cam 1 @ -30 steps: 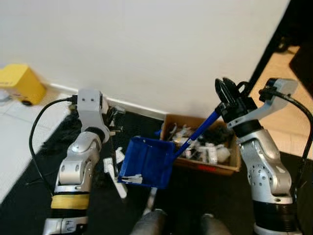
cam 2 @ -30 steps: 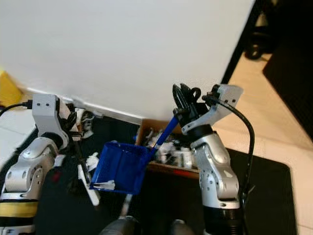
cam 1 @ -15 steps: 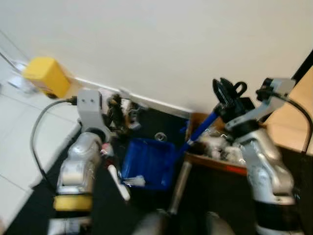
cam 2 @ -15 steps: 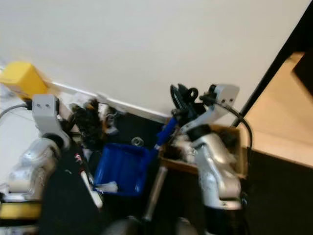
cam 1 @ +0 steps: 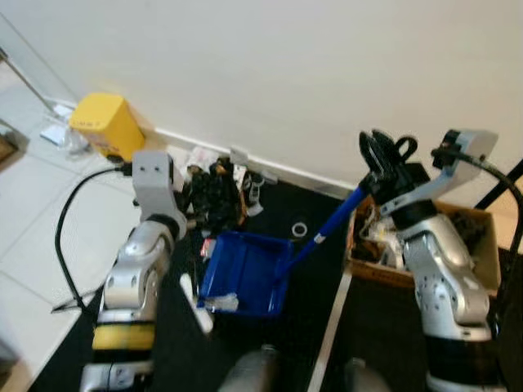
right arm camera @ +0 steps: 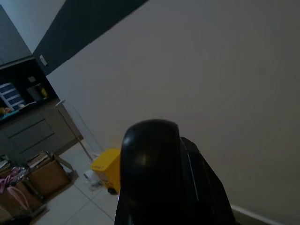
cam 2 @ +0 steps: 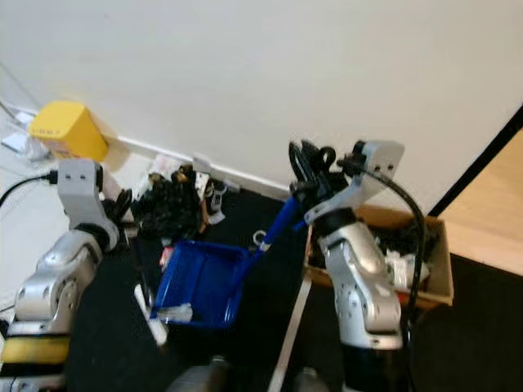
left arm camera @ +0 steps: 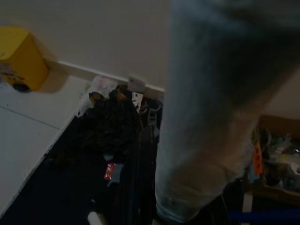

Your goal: Sweep floor

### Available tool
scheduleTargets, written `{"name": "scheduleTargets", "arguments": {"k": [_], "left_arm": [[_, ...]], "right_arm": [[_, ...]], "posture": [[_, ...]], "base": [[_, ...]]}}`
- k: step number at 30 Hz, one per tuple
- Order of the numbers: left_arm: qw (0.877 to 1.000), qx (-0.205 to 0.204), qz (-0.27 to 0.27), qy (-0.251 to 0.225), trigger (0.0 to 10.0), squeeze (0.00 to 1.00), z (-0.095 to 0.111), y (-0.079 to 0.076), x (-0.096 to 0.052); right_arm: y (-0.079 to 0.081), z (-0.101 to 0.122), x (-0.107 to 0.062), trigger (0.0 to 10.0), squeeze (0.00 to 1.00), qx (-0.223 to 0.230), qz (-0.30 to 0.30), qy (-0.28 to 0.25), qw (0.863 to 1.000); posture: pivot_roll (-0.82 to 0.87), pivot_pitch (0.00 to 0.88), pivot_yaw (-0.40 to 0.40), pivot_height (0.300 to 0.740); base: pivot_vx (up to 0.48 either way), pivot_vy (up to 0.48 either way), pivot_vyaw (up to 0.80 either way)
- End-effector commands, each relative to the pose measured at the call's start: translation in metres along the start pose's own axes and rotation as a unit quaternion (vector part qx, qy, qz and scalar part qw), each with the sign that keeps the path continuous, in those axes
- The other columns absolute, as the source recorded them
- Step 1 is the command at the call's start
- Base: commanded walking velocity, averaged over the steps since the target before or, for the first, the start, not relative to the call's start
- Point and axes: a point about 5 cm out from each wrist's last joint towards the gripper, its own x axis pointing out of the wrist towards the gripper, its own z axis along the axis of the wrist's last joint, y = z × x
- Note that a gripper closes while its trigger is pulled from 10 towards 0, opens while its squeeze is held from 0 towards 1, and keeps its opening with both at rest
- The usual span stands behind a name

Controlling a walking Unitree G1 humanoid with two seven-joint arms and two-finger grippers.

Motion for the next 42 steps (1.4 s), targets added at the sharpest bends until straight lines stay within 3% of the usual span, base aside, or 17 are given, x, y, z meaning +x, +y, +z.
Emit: {"name": "scheduleTargets", "arguments": {"k": [1,16,28,42], "left_arm": [[1.0,-0.007,-0.004,0.003,10.0,0.0,-0.0025,0.0007,-0.0019],[1.0,-0.006,-0.005,0.001,10.0,0.0,-0.002,0.0003,-0.0014],[1.0,0.004,-0.011,-0.002,10.0,0.0,-0.0011,-0.0011,-0.0014],[1.0,0.006,-0.013,-0.003,10.0,0.0,-0.0011,-0.0022,-0.0022]], "right_arm": [[0.0083,0.0043,0.0024,10.0,0.0,0.026,0.017,-0.024,0.999],[0.0089,0.0043,0.0022,10.0,0.0,0.026,0.018,-0.024,0.999],[0.0094,0.004,0.0021,10.0,0.0,0.027,0.018,-0.024,0.999],[0.0096,0.004,0.0012,10.0,0.0,0.028,0.017,-0.024,0.999]], "posture": [[0.14,0.147,0.095,0.74],[0.14,0.147,0.095,0.74],[0.14,0.151,0.097,0.74],[0.14,0.155,0.098,0.74]], "base": [[0.0,0.337,0.0],[0.0,0.32,0.0],[0.0,0.0,0.0],[0.26,-0.381,0.0]]}}
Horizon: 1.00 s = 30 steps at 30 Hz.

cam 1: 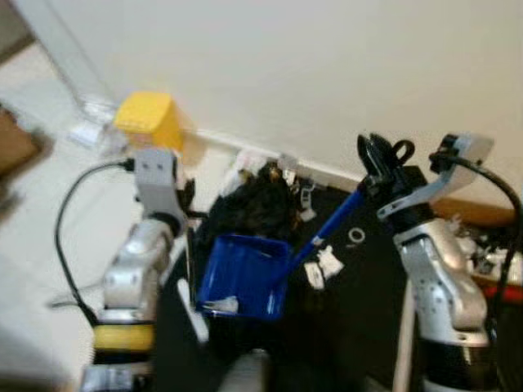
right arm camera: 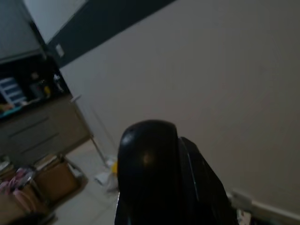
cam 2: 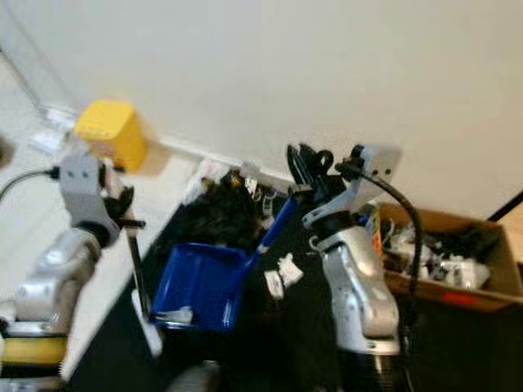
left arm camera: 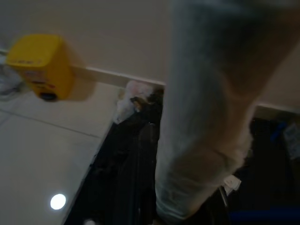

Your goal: Sweep floor

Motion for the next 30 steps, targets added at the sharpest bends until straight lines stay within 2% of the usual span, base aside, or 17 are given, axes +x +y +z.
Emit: {"name": "scheduleTargets", "arguments": {"k": [1,14,30], "left_arm": [[1.0,-0.004,-0.016,-0.014,10.0,0.0,0.0062,-0.0066,0.0009],[1.0,-0.001,-0.017,-0.014,10.0,0.0,0.0057,-0.0069,0.001],[1.0,-0.012,-0.018,-0.021,10.0,0.0,0.0079,-0.0078,-0.0001]], "right_arm": [[0.0019,0.0111,0.0022,10.0,0.0,0.012,0.007,-0.03,0.999],[0.002,0.0107,0.0021,10.0,0.0,0.013,0.007,-0.03,0.999],[0.0024,0.0112,0.0016,10.0,0.0,0.014,0.007,-0.03,0.999]], "posture": [[0.14,0.155,0.097,0.74],[0.14,0.157,0.099,0.74],[0.14,0.16,0.1,0.74]], "base": [[0.292,-0.379,0.0],[0.278,-0.361,0.0],[0.0,0.0,0.0]]}}
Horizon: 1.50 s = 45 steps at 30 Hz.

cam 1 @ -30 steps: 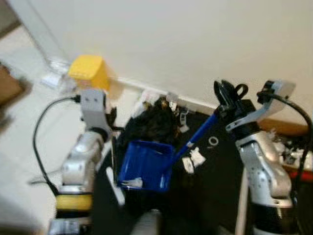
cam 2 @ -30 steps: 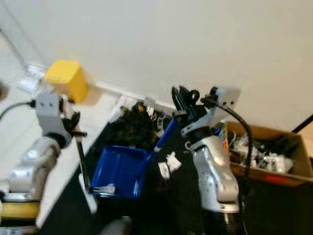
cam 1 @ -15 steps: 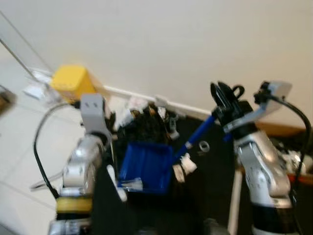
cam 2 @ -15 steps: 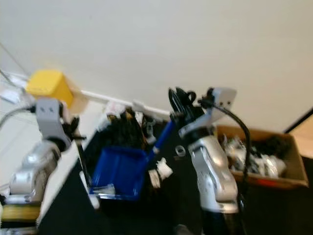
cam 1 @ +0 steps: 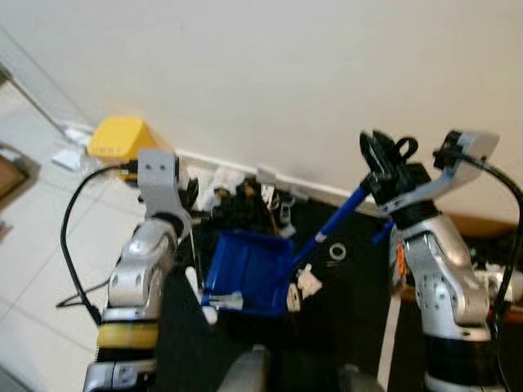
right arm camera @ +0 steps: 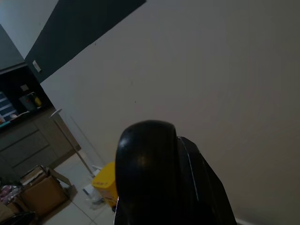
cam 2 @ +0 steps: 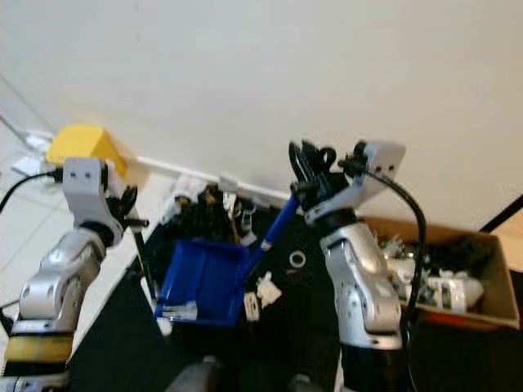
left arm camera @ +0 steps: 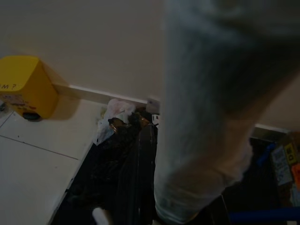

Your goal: Sweep floor

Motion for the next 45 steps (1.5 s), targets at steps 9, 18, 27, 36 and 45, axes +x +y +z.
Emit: {"name": "scheduleTargets", "arguments": {"k": [9,18,27,36,45], "left_arm": [[1.0,-0.01,-0.001,0.001,10.0,0.0,-0.002,0.001,-0.003],[1.0,-0.014,0.0,0.003,10.0,0.0,-0.003,0.003,-0.003],[1.0,-0.019,0.018,0.012,10.0,0.0,-0.01,0.02,-0.004],[0.999,0.009,0.032,0.012,10.0,0.0,-0.008,0.037,-0.003],[0.999,0.018,0.031,0.01,10.0,0.0,-0.015,0.046,-0.006]], "right_arm": [[0.01,0.003,0.002,10.0,0.0,0.009,0.022,-0.017,1.0],[0.006,-0.004,0.0,10.0,0.0,-0.04,0.018,-0.001,0.999],[-0.047,-0.006,-0.019,10.0,0.0,-0.171,-0.023,0.048,0.984],[-0.078,0.012,-0.025,10.0,0.0,-0.23,-0.026,0.057,0.971],[-0.081,-0.014,-0.031,10.0,0.0,-0.268,0.004,0.096,0.959]], "posture": [[0.14,0.163,0.1,0.74],[0.14,0.166,0.1,0.74],[0.14,0.171,0.1,0.74],[0.14,0.175,0.106,0.74],[0.15,0.175,0.107,0.74]], "base": [[0.0,0.0,0.0],[0.0,0.0,0.0],[0.0,0.0,0.0],[0.0,0.0,0.0],[0.0,0.0,0.0]]}}
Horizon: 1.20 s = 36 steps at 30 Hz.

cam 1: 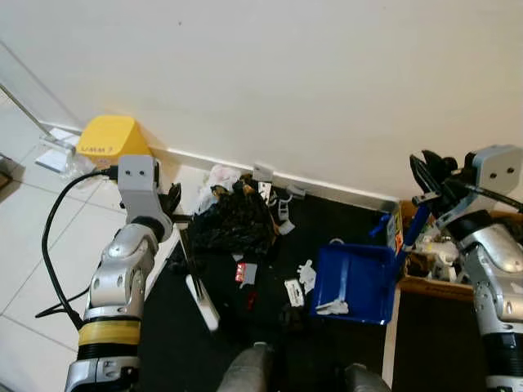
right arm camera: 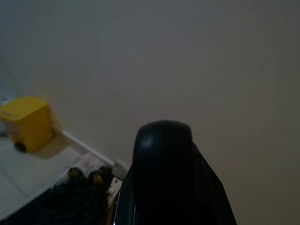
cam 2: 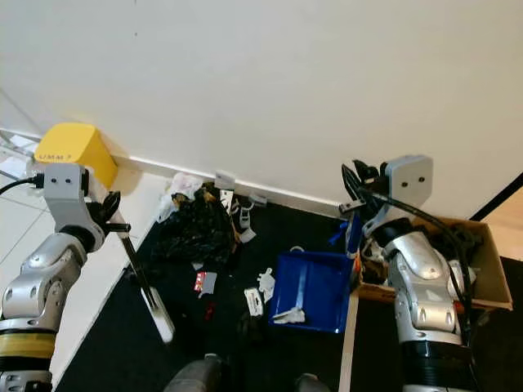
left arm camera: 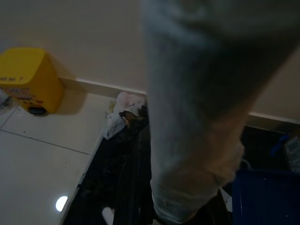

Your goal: Sweep floor

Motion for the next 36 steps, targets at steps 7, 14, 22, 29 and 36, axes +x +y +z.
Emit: {"name": "scheduleTargets", "arguments": {"k": [7,14,22,29,36], "left_arm": [[1.0,0.011,0.005,0.011,10.0,0.0,-0.01,0.011,-0.007],[1.0,0.018,-0.004,0.01,10.0,0.0,-0.016,0.01,-0.008],[0.998,-0.007,-0.055,0.004,10.0,0.0,-0.019,0.005,-0.005],[0.994,-0.012,-0.112,-0.001,10.0,0.0,-0.013,-0.001,0.008],[0.974,0.021,-0.224,-0.002,10.0,0.0,-0.015,-0.021,0.017]], "right_arm": [[0.022,-0.027,0.0,10.0,0.0,-0.043,0.054,0.036,0.997],[0.018,-0.036,0.002,10.0,0.0,-0.046,0.042,0.036,0.997],[0.029,-0.05,0.001,10.0,0.0,-0.059,0.043,0.036,0.997],[0.037,-0.053,0.004,10.0,0.0,-0.072,0.062,0.038,0.995],[0.045,-0.06,0.008,10.0,0.0,-0.081,0.055,0.037,0.994]], "posture": [[0.15,0.176,0.108,0.74],[0.16,0.178,0.104,0.74],[0.18,0.196,0.121,0.74],[0.18,0.216,0.128,0.74],[0.18,0.235,0.139,0.74]], "base": [[0.0,0.0,0.0],[0.0,0.0,0.0],[0.0,0.0,0.0],[0.0,0.0,0.0],[0.0,0.0,0.0]]}}
